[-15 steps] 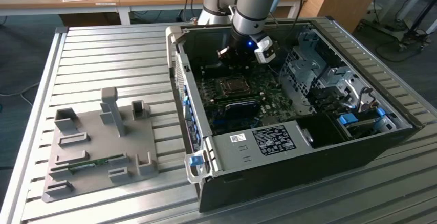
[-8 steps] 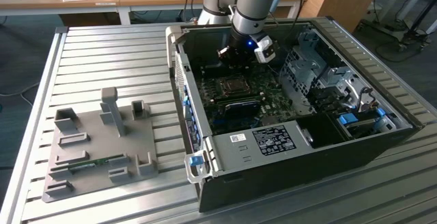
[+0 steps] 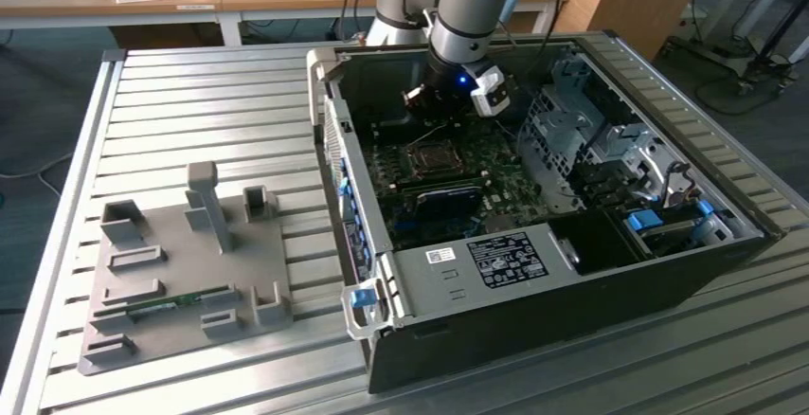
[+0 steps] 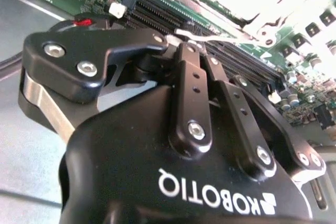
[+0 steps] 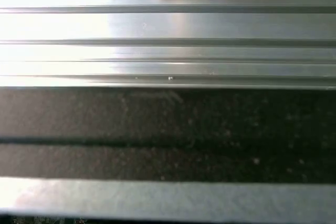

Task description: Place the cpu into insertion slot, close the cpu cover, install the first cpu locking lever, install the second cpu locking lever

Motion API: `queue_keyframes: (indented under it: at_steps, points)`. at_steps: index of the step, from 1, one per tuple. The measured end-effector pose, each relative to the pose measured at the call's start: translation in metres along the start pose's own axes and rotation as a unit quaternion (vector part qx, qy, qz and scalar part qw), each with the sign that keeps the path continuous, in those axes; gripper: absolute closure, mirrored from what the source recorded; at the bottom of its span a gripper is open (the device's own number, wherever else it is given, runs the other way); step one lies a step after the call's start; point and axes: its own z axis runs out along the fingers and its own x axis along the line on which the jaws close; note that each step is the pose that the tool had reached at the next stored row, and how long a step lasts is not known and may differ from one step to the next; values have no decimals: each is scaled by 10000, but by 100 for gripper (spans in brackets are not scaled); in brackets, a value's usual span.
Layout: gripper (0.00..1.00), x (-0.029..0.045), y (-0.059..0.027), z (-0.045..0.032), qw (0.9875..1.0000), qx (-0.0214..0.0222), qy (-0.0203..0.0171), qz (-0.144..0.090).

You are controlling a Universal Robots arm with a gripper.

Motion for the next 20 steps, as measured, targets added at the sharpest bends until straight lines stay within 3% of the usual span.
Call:
queue_keyframes:
  at_steps: [7, 15, 20]
  points:
    - [89, -1, 2, -10, 10000, 1, 1, 0]
    - [89, -3, 18, -100, 10000, 0, 0, 0]
    - [89, -2, 20, -110, 10000, -1, -1, -1]
